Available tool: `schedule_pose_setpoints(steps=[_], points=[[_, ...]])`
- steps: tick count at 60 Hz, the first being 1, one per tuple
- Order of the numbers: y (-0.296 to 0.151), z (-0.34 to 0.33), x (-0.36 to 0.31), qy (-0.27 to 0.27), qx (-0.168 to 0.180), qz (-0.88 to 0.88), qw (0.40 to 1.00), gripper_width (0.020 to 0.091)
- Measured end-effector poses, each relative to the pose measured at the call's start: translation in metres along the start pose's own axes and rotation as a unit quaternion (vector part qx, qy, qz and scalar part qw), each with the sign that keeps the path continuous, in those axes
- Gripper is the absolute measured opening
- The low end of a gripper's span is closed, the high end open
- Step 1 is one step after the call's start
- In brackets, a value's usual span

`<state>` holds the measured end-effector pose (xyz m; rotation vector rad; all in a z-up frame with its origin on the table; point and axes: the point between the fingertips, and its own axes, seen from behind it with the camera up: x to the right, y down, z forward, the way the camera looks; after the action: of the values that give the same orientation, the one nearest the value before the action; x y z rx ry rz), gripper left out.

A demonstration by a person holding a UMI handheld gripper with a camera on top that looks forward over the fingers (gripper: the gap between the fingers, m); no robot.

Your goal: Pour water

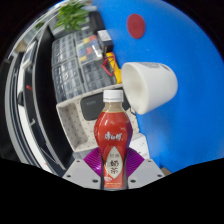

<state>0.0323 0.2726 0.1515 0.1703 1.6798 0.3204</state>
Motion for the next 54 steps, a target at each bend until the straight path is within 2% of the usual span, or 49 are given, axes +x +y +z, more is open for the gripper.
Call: schedule_pose_setpoints(steps=[11,20,22,26,37,39,44,54], points=[[0.003,-0.008,-0.040,0.010,-0.028,-0.226,0.974,0.0270],[-0.024,-0.016,-0.090,0.018,-0.024,-0.458,0.888,0.0272],[-0.041,-0.016,-0.097,0.011,-0.013,-0.503,0.864,0.0271],[-0.064,-0.021,-0.116,0.034,0.007,-0.579,0.814,0.0272],[-0.160,-0.030,-0.138,0.080,0.085,-0.754,0.647,0.0270],[-0.180,-0.028,-0.127,0.080,0.088,-0.767,0.630,0.0271],[-0.212,-0.025,-0.111,0.111,0.069,-0.780,0.612,0.0270],[-0.271,-0.019,-0.068,0.141,0.040,-0.788,0.598,0.0270]])
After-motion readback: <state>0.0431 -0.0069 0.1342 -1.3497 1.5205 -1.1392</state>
